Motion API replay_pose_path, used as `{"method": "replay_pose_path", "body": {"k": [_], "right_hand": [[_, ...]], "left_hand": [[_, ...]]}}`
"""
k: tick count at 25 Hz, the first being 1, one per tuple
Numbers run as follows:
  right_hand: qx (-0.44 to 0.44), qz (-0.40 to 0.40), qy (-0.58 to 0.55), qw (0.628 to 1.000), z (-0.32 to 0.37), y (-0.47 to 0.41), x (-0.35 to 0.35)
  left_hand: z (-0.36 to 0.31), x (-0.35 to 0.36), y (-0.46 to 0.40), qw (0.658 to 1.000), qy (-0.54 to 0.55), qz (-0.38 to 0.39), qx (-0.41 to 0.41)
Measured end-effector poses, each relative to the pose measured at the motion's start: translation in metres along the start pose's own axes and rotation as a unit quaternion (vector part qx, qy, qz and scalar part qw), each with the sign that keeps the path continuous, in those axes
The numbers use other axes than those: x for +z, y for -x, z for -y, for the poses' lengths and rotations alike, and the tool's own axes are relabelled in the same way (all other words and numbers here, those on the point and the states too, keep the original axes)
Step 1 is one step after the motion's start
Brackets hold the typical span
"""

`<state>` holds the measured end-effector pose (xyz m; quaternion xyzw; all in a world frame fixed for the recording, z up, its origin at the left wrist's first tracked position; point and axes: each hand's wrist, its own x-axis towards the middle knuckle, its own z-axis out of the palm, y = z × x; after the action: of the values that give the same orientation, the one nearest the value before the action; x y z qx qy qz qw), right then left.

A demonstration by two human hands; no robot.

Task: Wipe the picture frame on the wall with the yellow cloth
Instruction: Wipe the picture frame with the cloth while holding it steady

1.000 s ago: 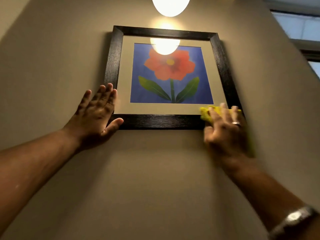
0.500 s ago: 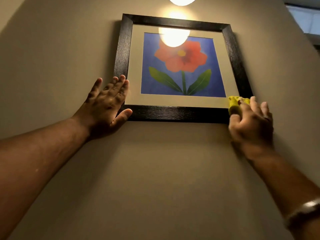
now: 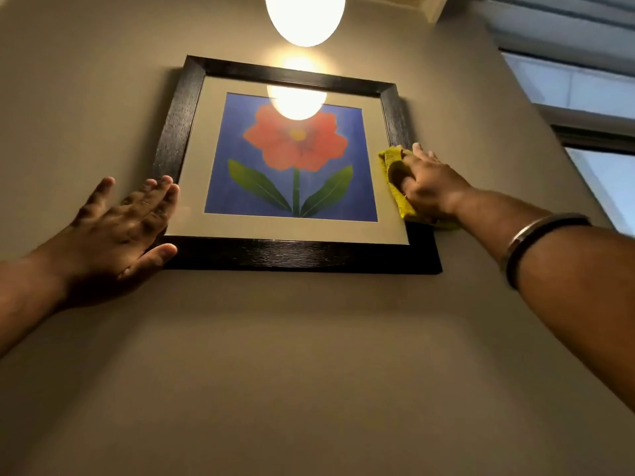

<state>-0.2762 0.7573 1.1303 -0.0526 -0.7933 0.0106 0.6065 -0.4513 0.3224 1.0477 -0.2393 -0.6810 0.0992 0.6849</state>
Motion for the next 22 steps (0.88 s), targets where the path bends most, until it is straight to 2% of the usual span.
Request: {"method": "replay_pose_path", "body": {"k": [2,4,6,8,12,14,16,18,19,21,22], "right_hand": [[-0.082,-0.018,-0.007,0.996,0.007,0.020,0.019],[-0.200,-0.063,0.019,0.978,0.010,0.074,0.047],[-0.277,-0.044,0.054,0.958,0.007,0.117,0.059],[-0.311,-0.005,0.054,0.949,0.005,0.119,0.048],[-0.386,0.081,-0.083,0.915,0.022,0.126,0.035],[-0.394,0.139,-0.192,0.888,0.038,0.146,0.037],[-0.357,0.204,-0.279,0.868,0.067,0.166,0.037],[-0.318,0.305,-0.326,0.836,0.106,0.190,0.038],[-0.314,0.351,-0.344,0.812,0.129,0.206,0.041],[-0.313,0.403,-0.377,0.773,0.178,0.243,0.047],[-0.296,0.437,-0.398,0.750,0.202,0.263,0.049]], "left_hand": [[0.003,-0.003,-0.001,1.000,-0.025,0.017,0.000],[0.001,-0.006,-0.001,0.998,-0.054,0.038,-0.003],[-0.001,-0.018,0.000,0.992,-0.099,0.078,-0.010],[-0.009,-0.033,-0.001,0.980,-0.154,0.120,-0.034],[-0.046,-0.075,0.013,0.940,-0.219,0.247,-0.083],[-0.063,-0.107,0.026,0.942,-0.213,0.254,-0.058],[-0.070,-0.140,0.040,0.961,-0.143,0.237,-0.030],[-0.072,-0.176,0.063,0.957,0.007,0.282,-0.063],[-0.073,-0.194,0.080,0.933,0.096,0.332,-0.102],[-0.080,-0.230,0.126,0.842,0.257,0.433,-0.194],[-0.086,-0.244,0.152,0.797,0.312,0.457,-0.241]]}}
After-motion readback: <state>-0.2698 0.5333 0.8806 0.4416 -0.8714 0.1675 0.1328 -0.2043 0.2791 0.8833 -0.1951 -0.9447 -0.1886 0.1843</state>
